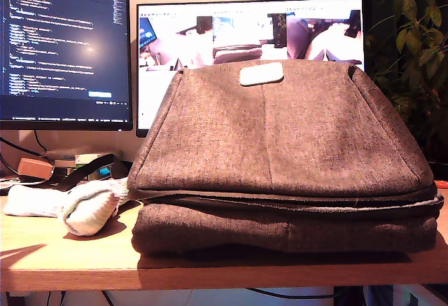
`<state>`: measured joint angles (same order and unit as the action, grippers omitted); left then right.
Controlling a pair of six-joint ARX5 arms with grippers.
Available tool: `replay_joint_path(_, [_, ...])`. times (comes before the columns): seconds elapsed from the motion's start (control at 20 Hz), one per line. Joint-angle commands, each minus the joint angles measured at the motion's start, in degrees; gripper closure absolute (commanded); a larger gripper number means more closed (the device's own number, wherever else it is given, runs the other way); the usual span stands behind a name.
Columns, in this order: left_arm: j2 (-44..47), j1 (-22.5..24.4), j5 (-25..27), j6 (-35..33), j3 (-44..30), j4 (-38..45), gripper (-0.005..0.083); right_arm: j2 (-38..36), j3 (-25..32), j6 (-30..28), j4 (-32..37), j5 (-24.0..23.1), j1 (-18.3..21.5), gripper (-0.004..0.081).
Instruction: Pack the pair of socks inside the grey Google backpack
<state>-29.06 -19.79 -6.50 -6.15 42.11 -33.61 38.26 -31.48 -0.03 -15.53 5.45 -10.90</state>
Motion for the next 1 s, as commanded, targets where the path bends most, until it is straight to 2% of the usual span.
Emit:
replay_joint_path(0.0, [-0.2, -0.24, -2.05, 0.24, -0.33, -5.51, 0.0797, 0.09, 0.15, 2.99, -6.88, 0.15, 0.15, 0.0783])
replay_joint_path(0.35, [-0.17, -0.24, -2.75, 0.59, -0.33, -5.53, 0.0797, 0.09, 0.15, 2.75, -6.8, 0.11, 0.15, 0.0783])
replay_joint_path(0.6, [-4.5, -0.26, -9.2, 0.07, -0.33, -1.49, 0.0797, 0.11, -2.05, -6.23, -9.51, 0.09, -0.87, 0.0783])
replay_joint_path(0.8, [-10.56, -2.38, -14.53, -5.01, -0.33, -0.26, 0.0797, 0.2, -6.86, -16.37, -16.39, -0.02, -2.51, 0.0783])
replay_joint_path(0.95, [-13.35, -5.05, -15.58, -5.95, -0.33, 1.97, 0.0797, 0.26, -9.73, -18.43, -20.81, 0.59, -2.62, 0.0783])
